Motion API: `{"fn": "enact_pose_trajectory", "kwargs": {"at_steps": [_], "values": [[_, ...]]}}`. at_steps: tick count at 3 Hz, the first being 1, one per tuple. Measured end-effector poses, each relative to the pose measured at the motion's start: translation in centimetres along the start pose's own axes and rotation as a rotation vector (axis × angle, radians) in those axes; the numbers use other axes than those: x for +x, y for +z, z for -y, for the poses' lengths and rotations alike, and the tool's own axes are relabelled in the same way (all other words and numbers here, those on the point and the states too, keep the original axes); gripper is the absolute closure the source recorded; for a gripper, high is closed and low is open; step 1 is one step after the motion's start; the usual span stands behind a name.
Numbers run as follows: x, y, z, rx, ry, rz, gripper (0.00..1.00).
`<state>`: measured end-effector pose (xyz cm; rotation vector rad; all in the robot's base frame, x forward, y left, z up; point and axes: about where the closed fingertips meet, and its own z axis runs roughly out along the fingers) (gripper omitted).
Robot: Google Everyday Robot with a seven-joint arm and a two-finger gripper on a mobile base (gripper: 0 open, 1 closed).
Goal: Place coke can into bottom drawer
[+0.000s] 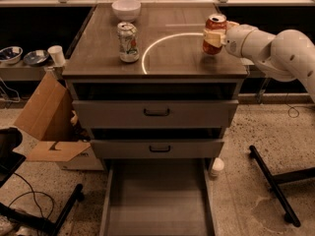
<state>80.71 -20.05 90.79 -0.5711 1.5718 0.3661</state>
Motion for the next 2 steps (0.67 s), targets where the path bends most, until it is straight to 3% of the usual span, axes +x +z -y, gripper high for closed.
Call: {"fn": "enact_pose_trajectory", "kwargs": {"at_steps": [1, 2], "values": [[-3.6, -3.5, -2.4, -0.007, -0.043, 0.04, 1.0], [-6.1, -8.8, -6.3, -0.003, -0.062, 0.057, 1.0]]}}
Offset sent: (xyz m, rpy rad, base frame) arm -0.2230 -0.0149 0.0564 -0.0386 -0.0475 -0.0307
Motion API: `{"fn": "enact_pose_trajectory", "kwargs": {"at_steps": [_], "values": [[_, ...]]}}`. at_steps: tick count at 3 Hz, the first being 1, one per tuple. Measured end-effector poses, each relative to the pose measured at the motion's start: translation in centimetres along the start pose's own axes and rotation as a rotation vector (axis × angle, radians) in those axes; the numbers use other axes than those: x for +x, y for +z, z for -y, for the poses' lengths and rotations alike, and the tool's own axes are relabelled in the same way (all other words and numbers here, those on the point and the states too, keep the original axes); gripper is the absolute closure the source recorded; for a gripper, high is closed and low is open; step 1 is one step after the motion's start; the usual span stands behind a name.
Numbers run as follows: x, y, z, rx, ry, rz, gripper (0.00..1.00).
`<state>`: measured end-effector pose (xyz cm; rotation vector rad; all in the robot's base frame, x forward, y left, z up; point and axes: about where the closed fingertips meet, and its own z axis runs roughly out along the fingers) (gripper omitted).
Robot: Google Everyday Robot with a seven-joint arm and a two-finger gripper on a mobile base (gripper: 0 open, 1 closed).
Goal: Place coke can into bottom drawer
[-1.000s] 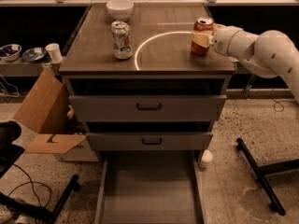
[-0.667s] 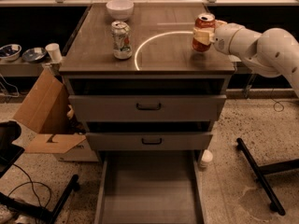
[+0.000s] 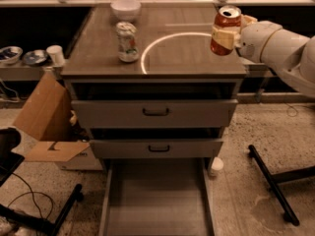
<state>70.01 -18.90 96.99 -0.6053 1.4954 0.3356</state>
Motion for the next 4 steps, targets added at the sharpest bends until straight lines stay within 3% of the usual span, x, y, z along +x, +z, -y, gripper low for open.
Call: {"fn": "enact_pose_trajectory", "kwargs": {"at_steps": [1, 2, 3, 4], "values": [[1.8, -6.2, -4.1, -0.003, 0.055, -0.054, 1.0], [5.9, -10.5, -7.6, -0.037, 0.111, -0.082, 1.0], [10.1, -12.2, -10.2, -0.07, 0.15, -0.036, 1.0], [17.1, -10.4, -11.8, -0.103, 0.159, 0.01, 1.0]]}}
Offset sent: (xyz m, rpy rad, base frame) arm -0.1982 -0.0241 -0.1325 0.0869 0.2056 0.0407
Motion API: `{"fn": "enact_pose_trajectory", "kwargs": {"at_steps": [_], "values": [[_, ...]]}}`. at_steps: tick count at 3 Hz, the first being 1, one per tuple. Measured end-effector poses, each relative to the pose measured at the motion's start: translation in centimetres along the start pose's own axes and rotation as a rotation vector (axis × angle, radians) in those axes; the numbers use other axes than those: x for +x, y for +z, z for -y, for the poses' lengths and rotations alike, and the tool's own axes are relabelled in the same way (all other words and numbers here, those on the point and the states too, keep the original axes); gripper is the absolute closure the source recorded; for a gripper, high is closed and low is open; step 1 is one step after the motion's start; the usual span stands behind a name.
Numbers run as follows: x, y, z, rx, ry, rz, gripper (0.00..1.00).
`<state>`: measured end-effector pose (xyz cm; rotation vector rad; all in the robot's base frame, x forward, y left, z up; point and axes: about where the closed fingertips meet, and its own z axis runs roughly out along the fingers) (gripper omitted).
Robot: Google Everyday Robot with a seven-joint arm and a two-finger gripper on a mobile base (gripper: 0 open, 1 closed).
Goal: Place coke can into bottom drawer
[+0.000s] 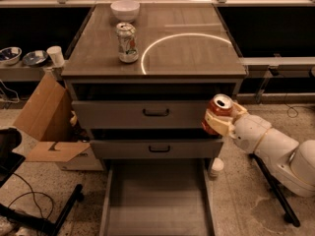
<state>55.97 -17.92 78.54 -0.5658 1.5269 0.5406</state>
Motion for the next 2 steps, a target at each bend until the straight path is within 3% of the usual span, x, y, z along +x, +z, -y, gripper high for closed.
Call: {"fn": "enact_pose_trajectory", "kwargs": {"at_steps": [1, 2], "values": [[0.0, 0.0, 0.0, 0.0, 0.0, 0.0, 1.0], [4.2, 0.8, -1.9, -0.057, 0.052, -0.023, 1.0]]}}
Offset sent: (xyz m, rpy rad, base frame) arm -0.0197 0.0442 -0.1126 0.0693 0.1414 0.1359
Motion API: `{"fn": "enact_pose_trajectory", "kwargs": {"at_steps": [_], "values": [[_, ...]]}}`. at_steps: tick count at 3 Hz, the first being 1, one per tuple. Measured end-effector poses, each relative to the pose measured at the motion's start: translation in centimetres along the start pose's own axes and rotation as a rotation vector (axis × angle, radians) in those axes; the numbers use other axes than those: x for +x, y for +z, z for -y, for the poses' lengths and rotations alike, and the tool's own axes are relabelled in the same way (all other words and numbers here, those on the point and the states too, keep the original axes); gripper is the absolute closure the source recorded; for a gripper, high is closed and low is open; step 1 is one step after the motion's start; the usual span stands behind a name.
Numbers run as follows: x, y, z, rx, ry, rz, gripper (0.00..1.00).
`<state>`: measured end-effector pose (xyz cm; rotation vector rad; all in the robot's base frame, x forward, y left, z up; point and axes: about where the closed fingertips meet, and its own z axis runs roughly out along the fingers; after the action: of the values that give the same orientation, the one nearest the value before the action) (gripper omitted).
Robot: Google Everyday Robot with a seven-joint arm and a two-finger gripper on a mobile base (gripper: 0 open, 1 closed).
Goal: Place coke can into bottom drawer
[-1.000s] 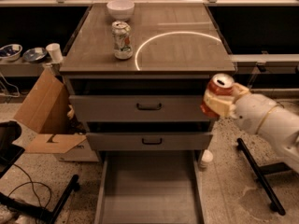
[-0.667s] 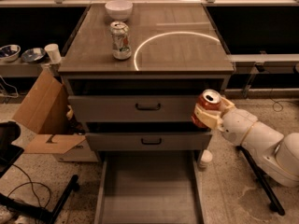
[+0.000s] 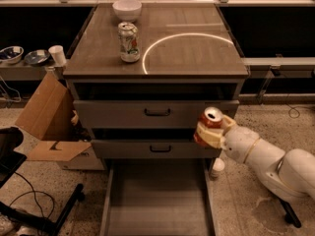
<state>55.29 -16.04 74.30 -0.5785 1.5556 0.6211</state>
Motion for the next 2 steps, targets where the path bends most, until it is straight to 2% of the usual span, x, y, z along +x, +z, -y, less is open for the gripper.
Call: {"fn": "enact_pose_trajectory", "kwargs": {"at_steps": [1, 2], "values": [[6.4, 1.0, -2.7, -0.08, -0.003, -0.028, 1.0], [13.6, 2.3, -4.4, -0.12, -0.065, -0.044, 1.0]]}}
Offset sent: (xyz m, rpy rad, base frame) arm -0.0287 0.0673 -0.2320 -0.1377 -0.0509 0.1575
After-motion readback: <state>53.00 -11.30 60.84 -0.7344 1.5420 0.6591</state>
